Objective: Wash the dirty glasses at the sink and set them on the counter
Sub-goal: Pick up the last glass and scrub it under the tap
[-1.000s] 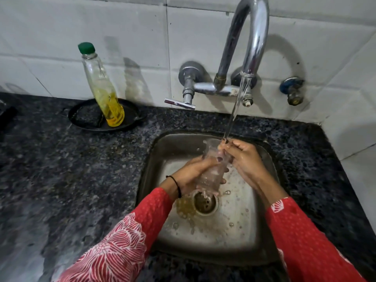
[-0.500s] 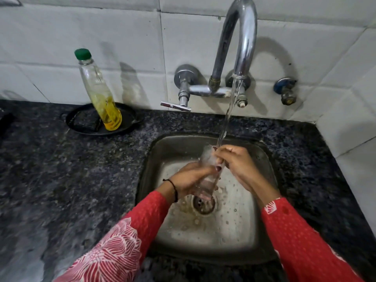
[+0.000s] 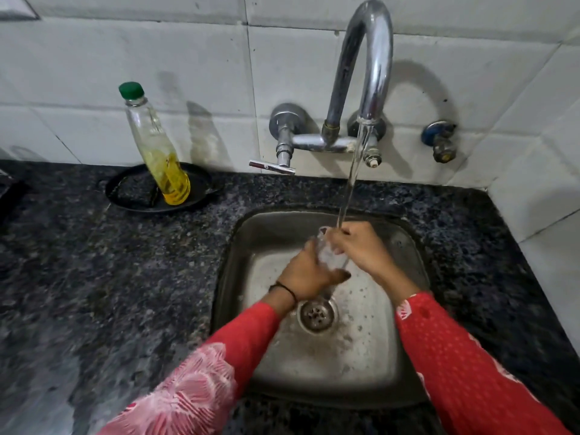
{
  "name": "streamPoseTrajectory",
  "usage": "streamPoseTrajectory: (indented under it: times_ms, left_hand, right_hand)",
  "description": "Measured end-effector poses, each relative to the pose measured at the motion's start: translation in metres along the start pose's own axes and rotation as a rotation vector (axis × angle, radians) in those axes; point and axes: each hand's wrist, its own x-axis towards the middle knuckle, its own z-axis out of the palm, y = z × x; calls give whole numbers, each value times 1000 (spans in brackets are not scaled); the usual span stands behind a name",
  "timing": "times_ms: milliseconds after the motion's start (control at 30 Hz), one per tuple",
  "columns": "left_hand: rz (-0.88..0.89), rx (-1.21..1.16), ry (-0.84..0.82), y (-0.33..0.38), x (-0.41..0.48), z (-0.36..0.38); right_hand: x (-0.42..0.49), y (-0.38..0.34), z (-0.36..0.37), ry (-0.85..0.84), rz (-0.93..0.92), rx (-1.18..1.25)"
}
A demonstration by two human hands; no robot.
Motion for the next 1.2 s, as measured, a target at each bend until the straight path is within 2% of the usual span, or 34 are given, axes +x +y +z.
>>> streamPoseTrajectory:
  times_ms: [33, 67, 100, 167, 267, 300, 333, 367, 433, 467, 500, 533, 567, 633, 700, 733, 800, 867, 900, 933, 1000, 1100, 1133, 1200]
  left_hand:
    - [43, 263, 111, -5, 4, 5]
    - [71, 349, 153, -5, 3, 6]
    - [84, 314, 137, -5, 5, 4]
    - [96, 31, -15, -1, 4, -7]
    - [-124, -679, -349, 4, -7, -22]
    - [-168, -784, -399, 3, -9, -22]
    - [-172, -753, -380, 1, -9, -19]
    - [-150, -621, -304, -1, -8, -13]
    - [-40, -166, -63, -3, -3, 0]
    - [27, 59, 65, -3, 0, 4]
    - [71, 174, 146, -2, 2, 5]
    - [97, 148, 142, -3, 4, 3]
    - [102, -1, 81, -1, 5, -2]
    - [24, -440, -146, 8, -1, -17]
    - [-49, -751, -335, 12, -5, -27]
    - [-55, -779, -351, 14, -5, -28]
    - [8, -640, -214, 15, -6, -19]
    - [148, -197, 27, 12, -2, -7]
    - [205, 2, 116, 7, 2, -2]
    - [234, 51, 147, 3, 4, 1]
    - [230, -180, 87, 5, 1, -2]
    - [63, -653, -167, 13, -7, -16]
    - [50, -708, -195, 12, -6, -18]
    - [101, -627, -74, 10, -3, -14]
  right_hand:
    - [1, 3, 3, -10, 8, -65]
    - [2, 7, 6, -4, 29, -35]
    - [1, 10, 6, 15, 46, 47]
    - [-4, 14, 3, 46, 63, 233]
    - [-8, 18, -3, 18, 76, 516]
    - [-8, 17, -4, 9, 73, 529]
    - [-7, 15, -5, 6, 64, 456]
    - [-6, 13, -4, 10, 52, 325]
    - [-4, 7, -1, 21, 34, 105]
    - [-4, 5, 0, 33, 32, 83]
    - [-4, 5, 0, 51, 38, 111]
    - [-4, 5, 0, 73, 49, 180]
    - [-4, 5, -2, 93, 61, 284]
    - [-5, 6, -7, 93, 71, 549]
    - [-5, 7, -10, 45, 73, 758]
    - [-5, 7, -12, 31, 72, 770]
    - [-2, 3, -13, 54, 60, 566]
    - [2, -2, -12, 66, 40, 226]
    - [4, -5, -11, 57, 33, 139]
    - [5, -5, -10, 56, 31, 128]
    - [3, -4, -10, 69, 25, 216]
    - [-4, -3, -12, 92, 6, 470]
    - [-6, -4, -12, 106, 1, 509]
    - [-8, -8, -11, 116, 0, 451]
